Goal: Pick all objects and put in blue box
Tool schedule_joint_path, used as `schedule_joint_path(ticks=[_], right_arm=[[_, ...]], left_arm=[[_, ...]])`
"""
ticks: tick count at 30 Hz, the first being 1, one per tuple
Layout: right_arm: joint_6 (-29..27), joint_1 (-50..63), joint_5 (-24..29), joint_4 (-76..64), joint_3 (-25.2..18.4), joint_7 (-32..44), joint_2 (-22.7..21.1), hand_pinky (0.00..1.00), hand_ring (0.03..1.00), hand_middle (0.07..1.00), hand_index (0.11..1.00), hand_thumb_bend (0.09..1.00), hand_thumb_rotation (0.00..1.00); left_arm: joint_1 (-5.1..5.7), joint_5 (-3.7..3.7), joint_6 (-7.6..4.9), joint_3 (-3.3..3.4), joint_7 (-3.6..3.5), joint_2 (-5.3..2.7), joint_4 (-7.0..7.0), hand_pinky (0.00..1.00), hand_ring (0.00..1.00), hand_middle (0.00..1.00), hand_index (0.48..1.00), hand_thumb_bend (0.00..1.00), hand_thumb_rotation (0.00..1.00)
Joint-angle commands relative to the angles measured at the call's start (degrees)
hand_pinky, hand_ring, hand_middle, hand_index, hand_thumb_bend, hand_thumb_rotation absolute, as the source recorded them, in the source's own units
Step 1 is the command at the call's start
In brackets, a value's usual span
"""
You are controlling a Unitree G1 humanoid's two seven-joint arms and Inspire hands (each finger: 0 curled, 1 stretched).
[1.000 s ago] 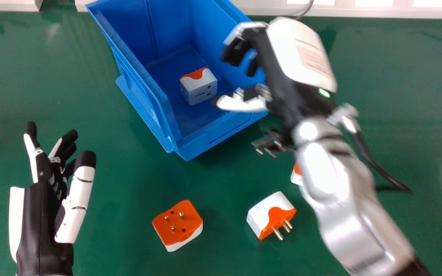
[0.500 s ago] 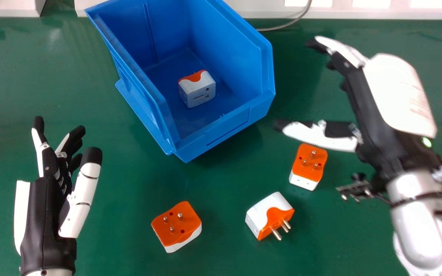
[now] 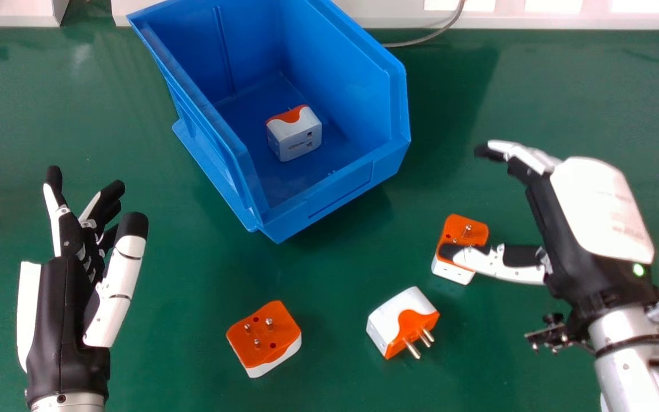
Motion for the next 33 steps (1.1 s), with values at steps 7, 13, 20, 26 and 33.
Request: schedule_joint_path(ticks=[7, 13, 20, 26, 33], right_arm=[[-0.7, -5.3, -3.2, 7.8, 1.6, -0.7, -1.9, 0.65, 0.757, 0.787, 0.782, 0.532, 0.41], [0.7, -9.8, -5.4, 15.5, 3.5, -1.1, -2.2, 0.65, 0.749, 0.782, 0.776, 0.548, 0.43], [2.9, -13.9, -6.6, 21.7, 5.6, -2.0, -2.1, 0.65, 0.748, 0.778, 0.775, 0.556, 0.44], [4.9, -16.2, -7.3, 25.4, 7.6, -2.1, -1.4, 0.66, 0.755, 0.782, 0.780, 0.545, 0.43], [7.0, -18.3, -7.8, 28.5, 10.0, -2.6, -1.0, 0.67, 0.755, 0.784, 0.779, 0.546, 0.39]], left_arm=[[0.10, -0.19, -0.74, 0.36, 0.25, 0.83, -1.35, 0.87, 0.90, 0.89, 0.897, 0.62, 0.75], [0.16, -0.66, -0.55, 0.42, 0.29, 0.76, -1.48, 0.87, 0.90, 0.89, 0.891, 0.61, 0.74], [0.54, -0.95, -0.93, 0.51, 0.31, 0.71, -1.46, 0.88, 0.91, 0.89, 0.893, 0.60, 0.74], [0.86, -1.00, -0.69, 0.51, 0.41, 0.55, -1.83, 0.88, 0.91, 0.89, 0.893, 0.60, 0.73], [1.16, -0.80, -0.83, 0.51, 0.35, 0.70, -2.43, 0.87, 0.91, 0.90, 0.903, 0.59, 0.74]])
